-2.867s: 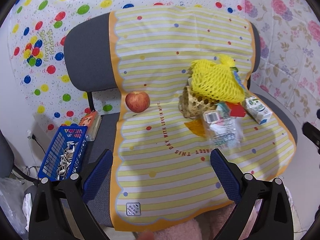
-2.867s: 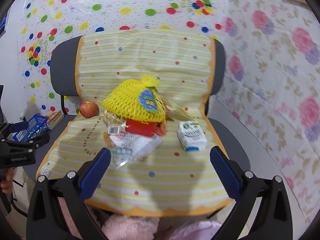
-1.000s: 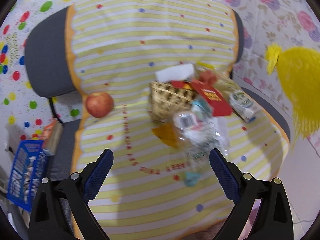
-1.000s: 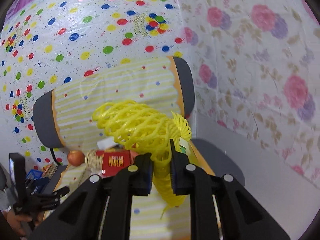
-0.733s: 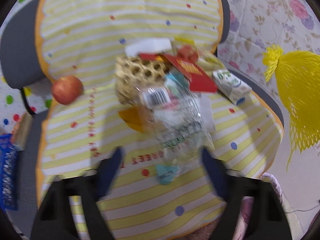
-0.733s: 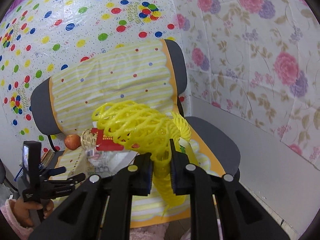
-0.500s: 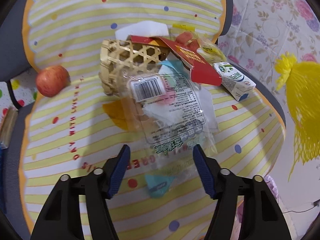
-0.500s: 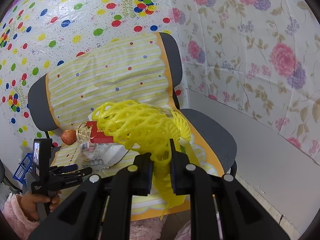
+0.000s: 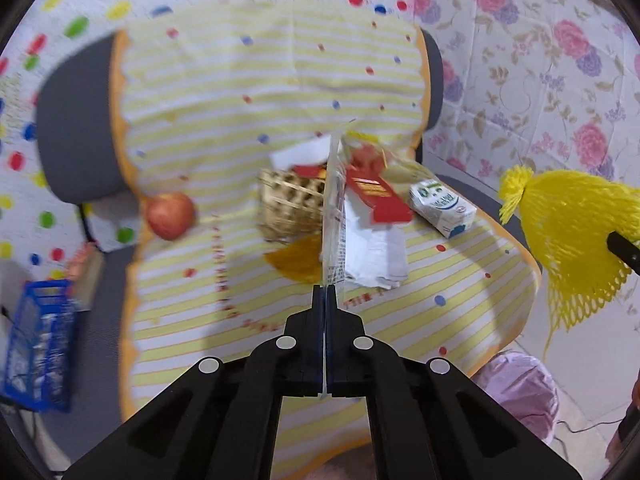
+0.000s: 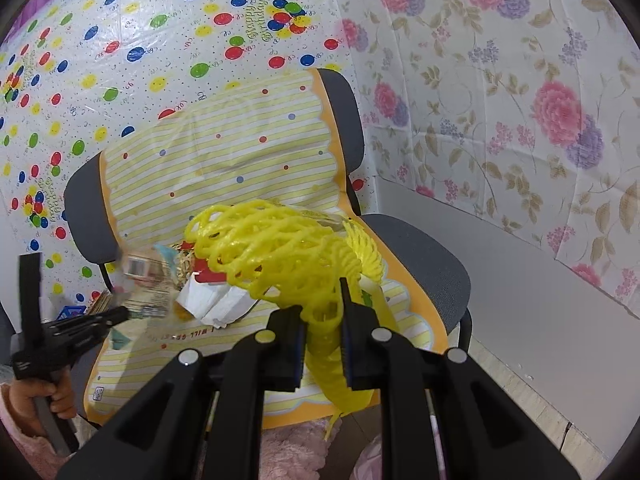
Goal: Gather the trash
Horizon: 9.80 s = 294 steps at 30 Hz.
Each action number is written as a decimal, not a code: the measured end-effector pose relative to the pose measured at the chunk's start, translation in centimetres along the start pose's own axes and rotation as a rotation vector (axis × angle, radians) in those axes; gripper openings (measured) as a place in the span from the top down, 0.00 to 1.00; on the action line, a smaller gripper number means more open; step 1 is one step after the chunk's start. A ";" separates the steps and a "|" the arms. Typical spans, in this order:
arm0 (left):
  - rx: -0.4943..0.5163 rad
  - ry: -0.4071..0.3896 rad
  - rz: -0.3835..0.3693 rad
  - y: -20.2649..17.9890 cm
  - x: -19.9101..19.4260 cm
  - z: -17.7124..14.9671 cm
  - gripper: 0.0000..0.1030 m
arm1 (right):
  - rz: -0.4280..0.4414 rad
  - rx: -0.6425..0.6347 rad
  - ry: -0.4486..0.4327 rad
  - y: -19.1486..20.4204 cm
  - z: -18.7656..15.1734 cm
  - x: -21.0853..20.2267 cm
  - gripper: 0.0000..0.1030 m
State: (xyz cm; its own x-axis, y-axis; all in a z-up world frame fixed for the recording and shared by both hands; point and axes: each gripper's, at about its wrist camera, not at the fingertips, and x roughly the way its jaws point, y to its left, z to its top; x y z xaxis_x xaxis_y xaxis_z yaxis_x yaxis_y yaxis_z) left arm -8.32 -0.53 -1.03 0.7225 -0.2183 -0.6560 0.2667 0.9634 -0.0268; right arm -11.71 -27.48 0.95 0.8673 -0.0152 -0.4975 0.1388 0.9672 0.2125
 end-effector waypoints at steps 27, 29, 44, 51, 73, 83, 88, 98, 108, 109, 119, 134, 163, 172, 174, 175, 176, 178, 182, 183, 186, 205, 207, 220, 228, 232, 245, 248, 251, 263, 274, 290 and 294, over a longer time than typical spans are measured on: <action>0.239 -0.002 -0.407 -16.8 -1.7 -8.7 0.99 | -0.235 0.147 0.079 -5.0 -9.8 -9.1 0.86; 0.263 0.010 -0.427 -18.0 -1.3 -9.3 0.99 | -0.269 0.163 0.090 -5.8 -10.9 -9.6 0.86; 0.377 0.150 -0.491 -25.5 4.0 -12.3 0.94 | -0.347 0.340 0.201 -12.8 -15.9 -7.4 0.83; 0.381 0.182 -0.472 -26.4 5.6 -11.9 0.70 | -0.334 0.364 0.247 -14.4 -16.4 -4.6 0.60; 0.232 0.086 -0.333 -18.4 0.9 -8.5 0.61 | -0.279 0.222 0.163 -9.3 -12.2 -7.3 0.49; 0.107 0.047 -0.209 -11.7 -1.2 -6.2 0.42 | -0.182 0.057 0.153 -3.9 -8.5 -5.9 0.49; 0.048 0.027 -0.150 -8.5 -1.2 -4.9 0.39 | -0.131 0.002 0.156 -1.6 -7.0 -4.0 0.49; -0.019 0.004 -0.007 -2.3 -1.1 -2.4 0.34 | -0.053 -0.112 0.159 3.1 -4.0 0.6 0.44; -0.062 0.011 0.059 1.9 1.5 0.1 0.30 | -0.029 -0.208 0.182 6.4 -1.8 6.8 0.43; -0.062 0.013 0.063 2.2 2.1 0.5 0.30 | -0.028 -0.220 0.182 6.6 -1.5 7.5 0.43; -0.044 0.000 0.066 3.3 7.9 5.8 0.30 | -0.056 -0.307 0.159 7.1 3.0 16.4 0.43; -0.054 0.006 0.071 5.8 14.4 10.9 0.30 | -0.162 -0.556 0.210 7.7 6.9 31.0 0.43; -0.073 0.098 -0.057 3.0 19.7 15.1 0.21 | -0.031 -0.307 -0.120 5.5 12.3 15.1 0.98; -0.055 0.083 -0.061 2.7 20.7 14.8 0.74 | -0.037 -0.323 -0.103 5.6 10.8 14.5 0.98; -0.045 0.048 -0.045 2.7 19.3 14.7 0.75 | -0.035 -0.318 -0.102 5.5 10.6 14.1 0.98; -0.045 0.024 -0.042 2.7 18.3 14.8 0.75 | -0.037 -0.319 -0.106 5.5 10.6 13.8 0.98; -0.043 -0.002 -0.041 2.7 17.2 14.9 0.75 | -0.040 -0.318 -0.113 5.5 10.6 13.4 0.98; -0.032 -0.052 -0.037 2.4 14.5 15.0 0.75 | -0.039 -0.311 -0.132 5.4 10.7 12.3 0.98; -0.013 -0.124 -0.031 1.7 9.4 14.7 0.75 | -0.036 -0.289 -0.168 5.4 11.0 9.5 0.98; -0.010 -0.131 -0.024 1.5 8.4 14.5 0.75 | -0.033 -0.281 -0.180 5.4 11.0 8.5 0.98; -0.010 -0.148 -0.034 0.6 5.8 13.2 0.75 | -0.023 -0.262 -0.183 5.3 10.6 6.4 0.98; 0.091 -0.146 -0.095 -5.9 -2.8 -1.1 0.74 | -0.003 -0.115 0.039 3.2 -1.5 0.1 0.98; 0.111 -0.134 -0.119 -6.7 -3.0 -2.4 0.74 | -0.010 -0.103 0.055 2.7 -2.5 -0.4 0.98; 0.223 -0.086 -0.320 -13.1 -3.8 -7.7 0.74 | -0.152 -0.051 0.067 -1.0 -7.3 -6.9 0.98; 0.319 -0.022 -0.413 -18.2 -2.6 -10.7 0.73 | -0.252 0.025 0.089 -4.3 -11.6 -10.1 0.98; 0.366 0.016 -0.451 -20.7 -1.5 -11.7 0.73 | -0.287 0.057 0.120 -5.9 -13.4 -10.1 0.98; 0.414 0.137 -0.468 -25.9 3.9 -12.3 0.64 | -0.304 0.141 0.182 -10.7 -15.8 -6.7 0.98; 0.406 0.162 -0.444 -26.1 4.7 -12.4 0.40 | -0.309 0.160 0.198 -11.5 -16.1 -6.0 0.74; 0.393 0.164 -0.439 -25.6 4.8 -12.4 0.39 | -0.307 0.159 0.206 -11.8 -16.2 -5.8 0.53; 0.255 0.090 -0.369 -19.9 2.2 -10.4 0.36 | -0.310 0.138 0.124 -10.3 -13.6 -8.4 0.53; 0.162 0.024 -0.235 -13.9 -0.3 -8.5 0.34 | -0.194 0.052 0.130 -6.4 -11.1 -6.8 0.53; -0.042 -0.013 -0.003 -2.9 -0.1 -4.2 0.31 | -0.029 -0.170 0.156 2.2 -6.2 -0.3 0.53; -0.070 -0.012 0.044 -0.3 0.2 -3.0 0.31 | -0.006 -0.221 0.173 4.3 -5.3 2.1 0.53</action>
State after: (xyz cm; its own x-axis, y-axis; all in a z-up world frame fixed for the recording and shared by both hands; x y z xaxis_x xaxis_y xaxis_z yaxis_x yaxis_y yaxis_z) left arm -10.15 -0.42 -3.39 0.7402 -0.1768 -0.6487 0.1893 0.9806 -0.0513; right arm -11.80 -22.06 -3.67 0.7697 0.0042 -0.6383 0.0194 0.9994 0.0299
